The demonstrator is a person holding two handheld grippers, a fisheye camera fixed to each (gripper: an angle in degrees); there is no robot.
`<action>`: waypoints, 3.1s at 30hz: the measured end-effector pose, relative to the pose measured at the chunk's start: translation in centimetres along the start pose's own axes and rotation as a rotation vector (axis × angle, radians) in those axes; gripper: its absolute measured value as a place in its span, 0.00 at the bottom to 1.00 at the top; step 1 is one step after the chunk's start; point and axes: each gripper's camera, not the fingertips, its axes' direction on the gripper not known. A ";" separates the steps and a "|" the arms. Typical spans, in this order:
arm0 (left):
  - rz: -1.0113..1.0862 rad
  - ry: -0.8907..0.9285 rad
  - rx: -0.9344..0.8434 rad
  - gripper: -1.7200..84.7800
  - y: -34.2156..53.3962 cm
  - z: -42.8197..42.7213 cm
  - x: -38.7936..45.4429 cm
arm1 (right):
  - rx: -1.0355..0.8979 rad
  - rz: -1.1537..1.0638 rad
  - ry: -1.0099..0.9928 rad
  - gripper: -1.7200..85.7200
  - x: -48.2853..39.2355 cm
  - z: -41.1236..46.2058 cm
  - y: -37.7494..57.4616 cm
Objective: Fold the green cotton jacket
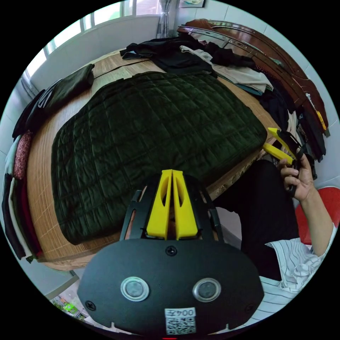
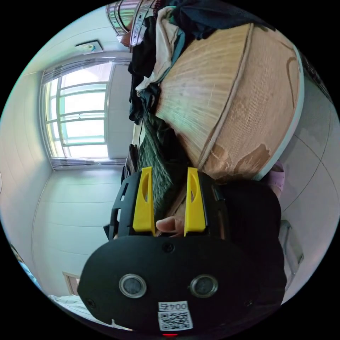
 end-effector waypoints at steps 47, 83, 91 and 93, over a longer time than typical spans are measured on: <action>-0.267 0.137 0.065 0.02 -14.7 -12.0 -3.3 | -0.464 -0.607 0.228 0.07 -20.9 35.2 -1.0; -0.881 1.047 0.285 0.02 3.1 -32.8 -31.5 | -0.710 -1.157 0.714 0.09 -33.7 83.0 47.7; -0.941 0.862 0.309 0.02 14.7 -36.0 -28.7 | -0.749 -1.447 0.725 0.15 -31.5 82.3 52.9; -0.950 0.792 0.309 0.02 16.7 -36.9 -27.9 | -0.721 -1.507 0.623 0.16 -32.6 79.7 53.7</action>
